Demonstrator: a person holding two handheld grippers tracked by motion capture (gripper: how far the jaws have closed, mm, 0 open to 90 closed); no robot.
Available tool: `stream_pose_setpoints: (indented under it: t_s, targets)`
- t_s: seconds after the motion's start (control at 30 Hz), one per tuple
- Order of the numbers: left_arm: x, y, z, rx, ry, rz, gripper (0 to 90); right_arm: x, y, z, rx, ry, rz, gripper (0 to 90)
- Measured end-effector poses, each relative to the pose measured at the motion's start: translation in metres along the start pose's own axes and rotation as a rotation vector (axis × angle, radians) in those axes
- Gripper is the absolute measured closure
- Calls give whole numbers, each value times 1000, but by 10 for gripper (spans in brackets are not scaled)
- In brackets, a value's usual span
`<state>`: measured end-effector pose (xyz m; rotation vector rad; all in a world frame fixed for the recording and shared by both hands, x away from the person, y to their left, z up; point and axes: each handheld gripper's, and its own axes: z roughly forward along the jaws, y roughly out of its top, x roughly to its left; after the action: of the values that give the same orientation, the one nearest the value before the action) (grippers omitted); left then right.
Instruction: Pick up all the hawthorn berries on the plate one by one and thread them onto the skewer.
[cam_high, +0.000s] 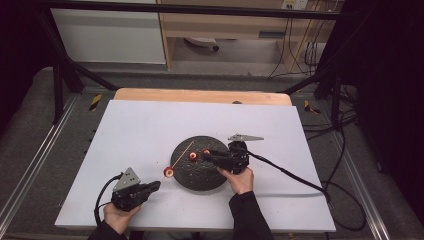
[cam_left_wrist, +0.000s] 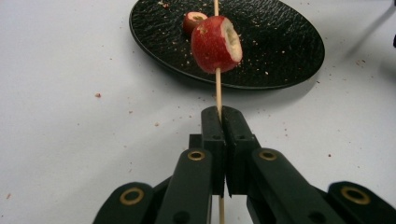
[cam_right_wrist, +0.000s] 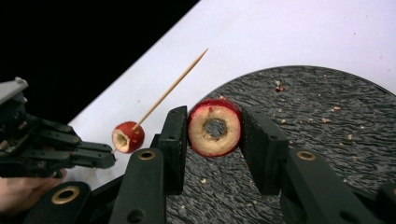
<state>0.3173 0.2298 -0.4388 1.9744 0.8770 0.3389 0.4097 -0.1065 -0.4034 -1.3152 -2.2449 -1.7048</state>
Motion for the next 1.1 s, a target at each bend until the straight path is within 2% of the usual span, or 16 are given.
stream_pose_setpoints:
  t_s: [0.13,0.23,0.27,0.57,0.6,0.7,0.83,0.87,1.1]
  targets:
    - [-1,0,0,-2,-1,2,878,0,-6,0,-48,10,30,629]
    - [-2,0,1,-5,-3,-1,878,-1,-11,-2,-111,16,60,629]
    - [-2,0,1,-6,-5,-1,878,-1,-11,-2,-111,16,60,629]
    - [-4,0,2,-11,-8,-3,878,-2,-21,-1,-225,33,124,629]
    - [-4,0,2,-12,-9,-3,877,-2,-22,-1,-251,37,142,629]
    - [-6,0,3,-16,-9,-2,877,-1,-23,-1,-275,44,151,629]
    - [-7,0,3,-21,-15,-6,877,1,-23,0,-330,49,174,629]
    - [-7,0,3,-22,-15,-7,877,1,-24,0,-363,50,183,630]
    - [-11,0,3,-40,-19,-15,877,2,-26,2,-438,50,222,630]
